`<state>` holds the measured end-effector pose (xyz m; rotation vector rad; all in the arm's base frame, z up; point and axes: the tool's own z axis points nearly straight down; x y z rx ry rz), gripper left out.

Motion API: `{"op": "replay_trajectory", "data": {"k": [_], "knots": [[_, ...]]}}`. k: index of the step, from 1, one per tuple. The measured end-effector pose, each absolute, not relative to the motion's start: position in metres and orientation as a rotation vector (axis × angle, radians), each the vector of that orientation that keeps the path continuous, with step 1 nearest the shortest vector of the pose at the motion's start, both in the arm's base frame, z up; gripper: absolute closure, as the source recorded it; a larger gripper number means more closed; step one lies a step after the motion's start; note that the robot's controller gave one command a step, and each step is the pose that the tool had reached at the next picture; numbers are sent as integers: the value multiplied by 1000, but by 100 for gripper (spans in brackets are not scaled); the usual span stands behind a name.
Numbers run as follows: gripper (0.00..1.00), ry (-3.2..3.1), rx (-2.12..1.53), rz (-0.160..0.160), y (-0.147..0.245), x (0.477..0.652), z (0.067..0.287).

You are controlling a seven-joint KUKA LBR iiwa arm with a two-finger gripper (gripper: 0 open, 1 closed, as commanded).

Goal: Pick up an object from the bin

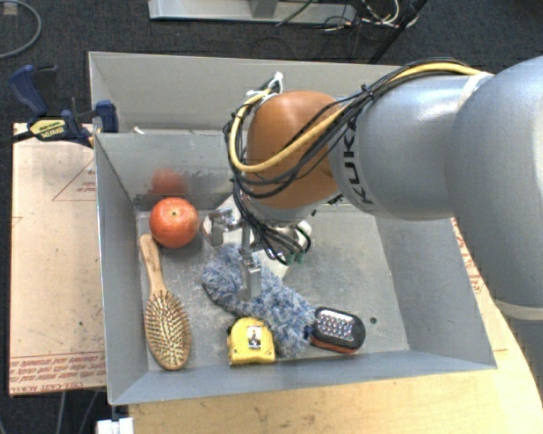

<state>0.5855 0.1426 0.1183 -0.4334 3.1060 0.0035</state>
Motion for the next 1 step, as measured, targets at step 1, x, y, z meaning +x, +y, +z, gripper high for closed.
{"op": "replay_trajectory", "data": {"k": [1], "knots": [[0, 3098, -525, 5, 117, 585, 111]]}}
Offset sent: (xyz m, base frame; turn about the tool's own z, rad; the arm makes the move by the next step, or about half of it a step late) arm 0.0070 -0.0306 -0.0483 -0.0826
